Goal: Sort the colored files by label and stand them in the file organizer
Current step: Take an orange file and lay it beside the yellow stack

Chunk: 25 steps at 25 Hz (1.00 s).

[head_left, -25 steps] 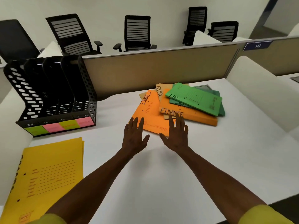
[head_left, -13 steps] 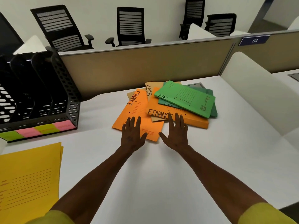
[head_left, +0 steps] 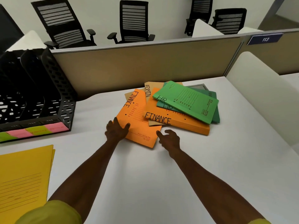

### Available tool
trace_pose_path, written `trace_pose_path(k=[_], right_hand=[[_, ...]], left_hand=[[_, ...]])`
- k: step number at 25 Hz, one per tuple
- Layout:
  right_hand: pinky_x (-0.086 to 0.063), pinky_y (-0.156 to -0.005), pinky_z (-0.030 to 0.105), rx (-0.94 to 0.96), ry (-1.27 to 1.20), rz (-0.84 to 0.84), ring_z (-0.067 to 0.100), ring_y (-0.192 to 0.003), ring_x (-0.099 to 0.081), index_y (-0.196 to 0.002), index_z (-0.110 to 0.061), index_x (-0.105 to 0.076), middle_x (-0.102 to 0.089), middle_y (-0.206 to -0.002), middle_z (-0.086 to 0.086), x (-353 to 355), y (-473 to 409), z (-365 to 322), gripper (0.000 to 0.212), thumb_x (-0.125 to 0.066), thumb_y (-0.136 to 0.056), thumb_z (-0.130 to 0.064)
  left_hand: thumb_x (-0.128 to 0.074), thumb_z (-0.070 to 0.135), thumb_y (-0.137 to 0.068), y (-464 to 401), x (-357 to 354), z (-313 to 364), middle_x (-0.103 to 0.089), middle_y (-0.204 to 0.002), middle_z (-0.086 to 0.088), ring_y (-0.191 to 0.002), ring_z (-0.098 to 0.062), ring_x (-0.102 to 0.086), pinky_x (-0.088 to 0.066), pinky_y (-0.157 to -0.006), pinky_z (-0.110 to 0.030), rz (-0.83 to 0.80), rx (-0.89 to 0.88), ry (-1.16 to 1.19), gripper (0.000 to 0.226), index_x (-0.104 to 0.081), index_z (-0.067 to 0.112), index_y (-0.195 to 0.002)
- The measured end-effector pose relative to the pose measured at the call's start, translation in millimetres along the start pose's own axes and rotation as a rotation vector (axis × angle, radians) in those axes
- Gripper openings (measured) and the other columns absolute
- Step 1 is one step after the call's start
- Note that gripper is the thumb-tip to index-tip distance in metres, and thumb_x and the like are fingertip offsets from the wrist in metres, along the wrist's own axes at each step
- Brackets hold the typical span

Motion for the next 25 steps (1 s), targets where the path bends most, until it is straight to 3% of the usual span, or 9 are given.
trace_pose_path(k=[4,8,12,14,18,25], right_hand=[[-0.061,-0.081,0.042,-0.116,-0.215,-0.057,0.023,-0.084,-0.071,-0.111,-0.012,-0.067,-0.072,-0.099,0.009,-16.5,-0.1,6.3,0.050,-0.075,-0.080,-0.049],[-0.052,-0.098,0.044,-0.062,-0.039,0.001,0.026,-0.110,-0.062,-0.123,-0.017,-0.067,-0.068,-0.120,0.003,-20.4,8.8,-1.6,0.055,-0.068,-0.080,-0.053],[-0.050,-0.098,0.040,-0.023,0.002,0.060,0.026,-0.112,-0.061,-0.122,-0.016,-0.067,-0.068,-0.121,0.004,-15.2,22.9,-9.5,0.044,-0.068,-0.086,-0.042],[-0.049,-0.099,0.039,-0.016,-0.001,0.065,0.026,-0.113,-0.061,-0.123,-0.016,-0.065,-0.067,-0.122,0.005,-17.8,31.8,-11.5,0.045,-0.069,-0.086,-0.041],[-0.051,-0.095,0.040,-0.028,-0.027,0.060,0.027,-0.110,-0.061,-0.119,-0.015,-0.064,-0.067,-0.118,0.006,-32.0,49.6,-5.9,0.044,-0.071,-0.085,-0.041],[-0.049,-0.091,0.038,0.001,-0.062,0.055,0.028,-0.109,-0.057,-0.120,-0.013,-0.053,-0.059,-0.111,0.005,-62.2,88.6,-13.1,0.051,-0.075,-0.082,-0.038]], left_hand=[[-0.060,0.067,-0.082,-12.9,1.6,-19.6,-0.045,-0.145,-0.019,-0.134,-0.041,-0.042,-0.040,-0.106,-0.058,-0.057,0.056,0.039,0.094,-0.026,0.012,-0.150],[-0.069,0.066,-0.076,-5.8,11.7,-26.3,-0.048,-0.142,-0.019,-0.132,-0.041,-0.045,-0.042,-0.105,-0.056,-0.027,0.076,0.045,0.097,-0.032,0.011,-0.147],[-0.064,0.080,-0.058,4.3,17.6,-45.3,-0.062,-0.117,-0.013,-0.109,-0.035,-0.062,-0.054,-0.091,-0.050,-0.013,0.057,0.110,0.093,-0.058,0.009,-0.118],[-0.062,0.083,-0.053,14.4,23.0,-52.7,-0.064,-0.112,-0.011,-0.103,-0.032,-0.065,-0.057,-0.087,-0.048,0.007,0.049,0.139,0.095,-0.062,0.010,-0.115],[-0.077,0.058,-0.072,46.1,47.5,-57.3,-0.061,-0.117,-0.014,-0.108,-0.033,-0.062,-0.054,-0.090,-0.046,0.108,-0.002,0.179,0.076,-0.059,0.006,-0.125],[-0.076,0.045,-0.079,106.5,84.3,-90.3,-0.067,-0.109,-0.011,-0.100,-0.029,-0.064,-0.054,-0.085,-0.040,0.235,-0.043,0.307,0.057,-0.062,0.007,-0.118]])
Point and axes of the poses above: each hand's wrist, its own y-axis away from the middle knuckle, its own x-axis out of the back of the hand, z = x × y, the point moved 10 cm from there along -y, towards the middle knuckle
